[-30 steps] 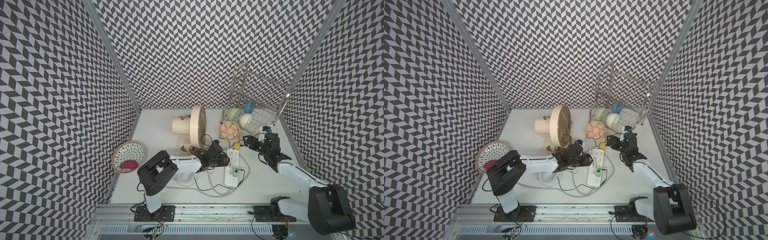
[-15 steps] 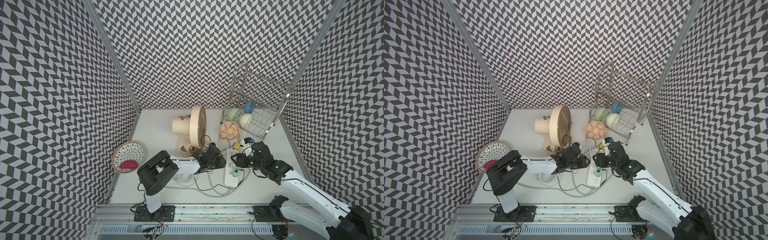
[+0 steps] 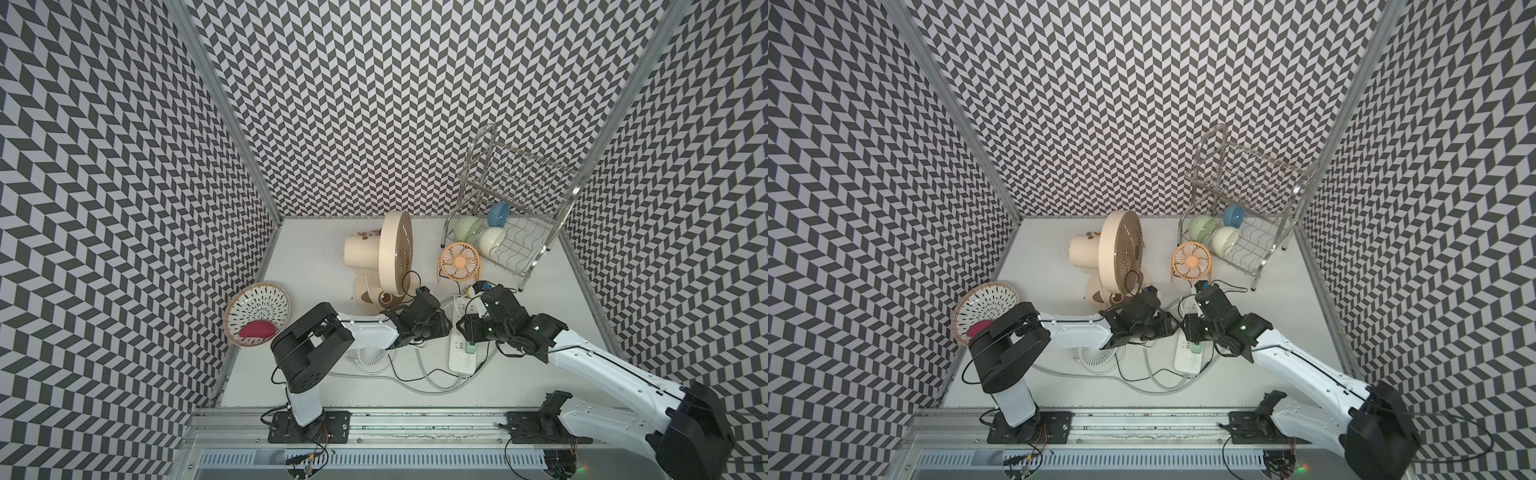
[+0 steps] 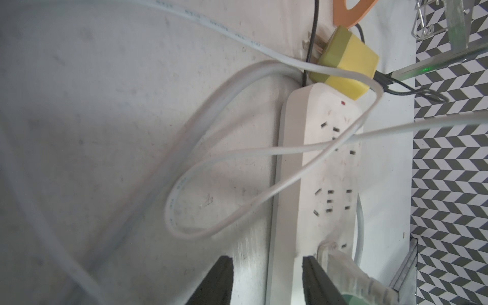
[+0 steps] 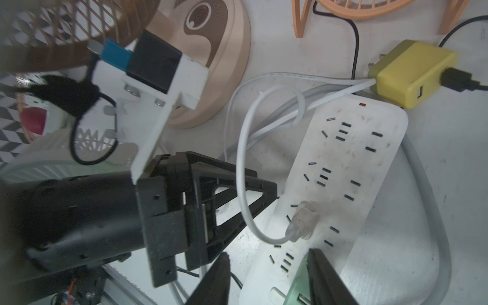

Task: Unplug the desk fan from the power strip
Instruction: Remove the plug from the socket.

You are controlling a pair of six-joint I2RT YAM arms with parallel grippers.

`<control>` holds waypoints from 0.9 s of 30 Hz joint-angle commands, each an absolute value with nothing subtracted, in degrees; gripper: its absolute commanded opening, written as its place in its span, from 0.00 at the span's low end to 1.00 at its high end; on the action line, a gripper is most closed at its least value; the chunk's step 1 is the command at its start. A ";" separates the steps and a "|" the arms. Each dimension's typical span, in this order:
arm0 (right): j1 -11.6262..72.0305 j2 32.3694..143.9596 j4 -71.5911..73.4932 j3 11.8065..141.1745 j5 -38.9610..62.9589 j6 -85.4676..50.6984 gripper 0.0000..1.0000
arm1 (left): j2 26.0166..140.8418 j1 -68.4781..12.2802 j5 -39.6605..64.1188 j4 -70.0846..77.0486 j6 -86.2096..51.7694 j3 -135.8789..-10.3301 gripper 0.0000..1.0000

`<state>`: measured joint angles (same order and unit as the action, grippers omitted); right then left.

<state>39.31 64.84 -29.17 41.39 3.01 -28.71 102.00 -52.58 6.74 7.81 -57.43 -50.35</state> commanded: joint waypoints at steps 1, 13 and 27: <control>39.94 67.42 -28.82 43.46 0.06 -28.54 0.40 | 99.59 -52.47 7.42 6.93 -58.51 -49.59 0.48; 40.64 74.91 -29.84 46.14 -2.58 -29.77 0.24 | 100.59 -53.39 8.92 7.12 -60.49 -50.15 0.48; 41.57 76.59 -29.68 47.05 -3.80 -30.80 0.08 | 101.30 -53.90 9.71 7.43 -61.90 -50.71 0.49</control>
